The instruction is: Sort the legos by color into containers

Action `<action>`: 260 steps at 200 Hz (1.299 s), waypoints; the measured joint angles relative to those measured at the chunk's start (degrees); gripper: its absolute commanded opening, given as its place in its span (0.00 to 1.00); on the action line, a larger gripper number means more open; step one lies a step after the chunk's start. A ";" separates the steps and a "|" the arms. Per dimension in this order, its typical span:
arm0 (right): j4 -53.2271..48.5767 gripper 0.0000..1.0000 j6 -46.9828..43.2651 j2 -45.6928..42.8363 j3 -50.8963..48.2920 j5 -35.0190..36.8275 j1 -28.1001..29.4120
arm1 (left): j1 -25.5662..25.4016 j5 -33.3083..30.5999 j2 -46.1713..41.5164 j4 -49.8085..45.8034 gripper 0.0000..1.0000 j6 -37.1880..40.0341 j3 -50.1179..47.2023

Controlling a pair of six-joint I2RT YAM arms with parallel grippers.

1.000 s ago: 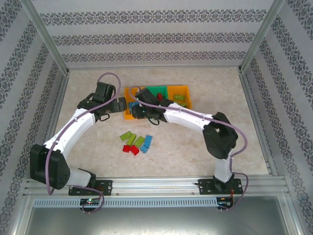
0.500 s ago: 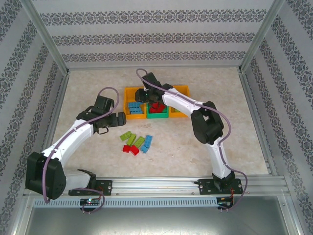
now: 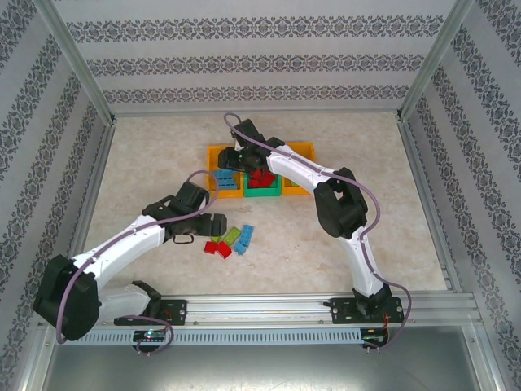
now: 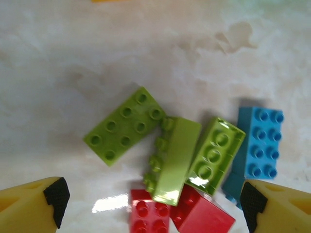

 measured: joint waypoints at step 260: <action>1.73 0.83 -0.52 -23.61 -24.39 3.43 -6.12 | -4.39 -0.33 16.44 3.45 0.26 -2.89 2.89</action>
